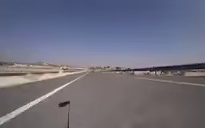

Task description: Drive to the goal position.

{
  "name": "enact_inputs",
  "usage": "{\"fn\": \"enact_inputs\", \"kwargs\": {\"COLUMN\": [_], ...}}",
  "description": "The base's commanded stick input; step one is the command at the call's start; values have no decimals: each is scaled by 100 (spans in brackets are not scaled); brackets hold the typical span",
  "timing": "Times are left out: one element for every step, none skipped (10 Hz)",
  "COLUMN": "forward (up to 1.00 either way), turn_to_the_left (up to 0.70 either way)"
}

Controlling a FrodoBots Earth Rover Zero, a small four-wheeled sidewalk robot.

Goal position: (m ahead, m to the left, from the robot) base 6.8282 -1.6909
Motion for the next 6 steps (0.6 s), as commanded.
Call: {"fn": "enact_inputs", "kwargs": {"forward": [100,100,100,100,100,100], "turn_to_the_left": [0,0,0,0,0,0]}}
